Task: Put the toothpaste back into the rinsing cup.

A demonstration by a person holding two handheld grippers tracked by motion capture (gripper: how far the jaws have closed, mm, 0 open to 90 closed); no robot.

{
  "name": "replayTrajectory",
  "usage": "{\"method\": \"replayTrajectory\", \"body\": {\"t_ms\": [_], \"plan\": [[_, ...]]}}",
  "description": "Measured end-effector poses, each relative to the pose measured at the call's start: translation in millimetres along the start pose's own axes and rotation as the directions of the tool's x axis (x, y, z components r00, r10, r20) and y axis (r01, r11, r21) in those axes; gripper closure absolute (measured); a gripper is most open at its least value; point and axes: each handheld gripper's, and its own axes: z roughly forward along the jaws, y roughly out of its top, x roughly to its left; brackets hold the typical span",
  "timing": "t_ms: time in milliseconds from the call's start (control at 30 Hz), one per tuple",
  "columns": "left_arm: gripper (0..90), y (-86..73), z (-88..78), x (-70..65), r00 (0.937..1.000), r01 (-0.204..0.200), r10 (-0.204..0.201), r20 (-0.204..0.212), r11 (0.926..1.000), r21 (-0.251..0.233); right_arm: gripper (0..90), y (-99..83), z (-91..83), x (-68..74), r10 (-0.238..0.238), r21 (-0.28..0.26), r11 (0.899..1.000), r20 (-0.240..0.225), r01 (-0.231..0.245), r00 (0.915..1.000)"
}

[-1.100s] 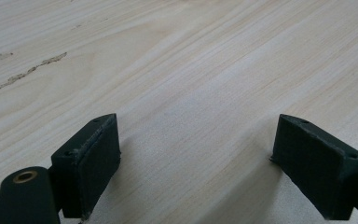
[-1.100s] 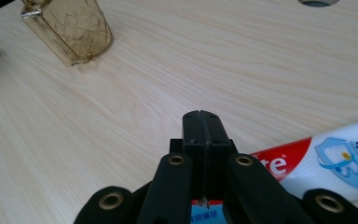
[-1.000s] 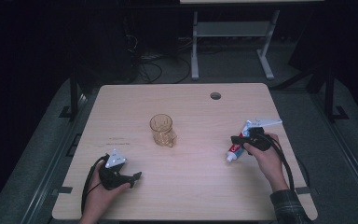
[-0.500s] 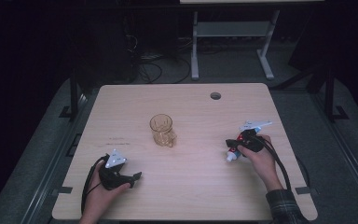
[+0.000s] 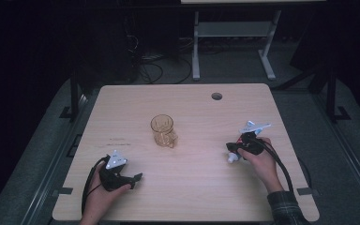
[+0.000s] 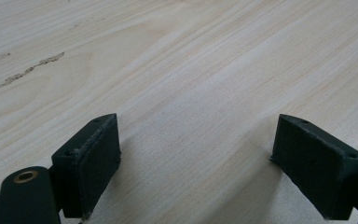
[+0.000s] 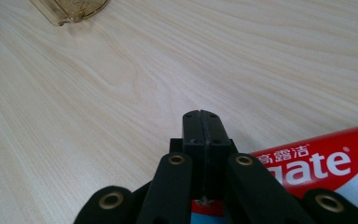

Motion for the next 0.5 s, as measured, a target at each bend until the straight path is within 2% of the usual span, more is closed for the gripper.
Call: {"method": "replayTrajectory", "body": {"t_ms": [500], "plan": [[14.0, -0.5, -0.4, -0.3, 1.0, -0.001, 0.001, 0.002, 1.0, -0.001, 90.0, -10.6, -14.2, -6.6, 0.021, 0.004, 1.0, 0.018, -0.021, 0.9996]]}}
